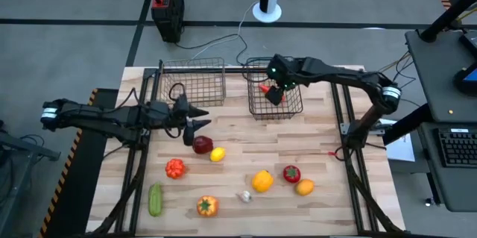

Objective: Sort produce into baskets
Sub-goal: Put the apple into the gold wire basket

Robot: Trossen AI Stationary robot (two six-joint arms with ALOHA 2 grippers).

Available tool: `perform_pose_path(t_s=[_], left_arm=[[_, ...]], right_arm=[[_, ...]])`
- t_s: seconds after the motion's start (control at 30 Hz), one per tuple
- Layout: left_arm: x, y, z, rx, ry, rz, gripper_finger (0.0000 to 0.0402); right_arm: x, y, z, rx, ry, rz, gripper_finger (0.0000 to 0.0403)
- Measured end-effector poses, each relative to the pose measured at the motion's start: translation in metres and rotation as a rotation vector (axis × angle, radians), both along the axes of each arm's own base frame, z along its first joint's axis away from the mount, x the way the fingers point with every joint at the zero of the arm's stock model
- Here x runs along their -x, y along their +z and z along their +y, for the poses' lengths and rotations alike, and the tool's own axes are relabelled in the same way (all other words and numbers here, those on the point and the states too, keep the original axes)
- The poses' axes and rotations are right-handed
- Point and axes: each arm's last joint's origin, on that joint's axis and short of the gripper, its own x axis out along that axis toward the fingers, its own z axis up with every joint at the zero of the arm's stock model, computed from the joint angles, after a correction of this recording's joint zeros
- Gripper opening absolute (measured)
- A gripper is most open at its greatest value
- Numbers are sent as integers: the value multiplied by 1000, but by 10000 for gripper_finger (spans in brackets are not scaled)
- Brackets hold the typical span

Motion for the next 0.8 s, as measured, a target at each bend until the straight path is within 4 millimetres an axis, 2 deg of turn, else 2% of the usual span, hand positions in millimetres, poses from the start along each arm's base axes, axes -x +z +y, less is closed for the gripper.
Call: perform_pose_path(t_s=[0.23,0.47,0.6,0.8], left_arm=[[-7,-10,-13,78,-66,46,158],[-9,-15,-31,147,-169,76,158],[-8,-15,-38,200,-181,82,158],[-7,-15,-47,288,-200,101,158]], right_arm=[[2,28,61,44,161,-143,229],[13,45,118,75,306,-282,224],[18,45,139,106,334,-297,223],[19,39,159,144,369,-279,224]])
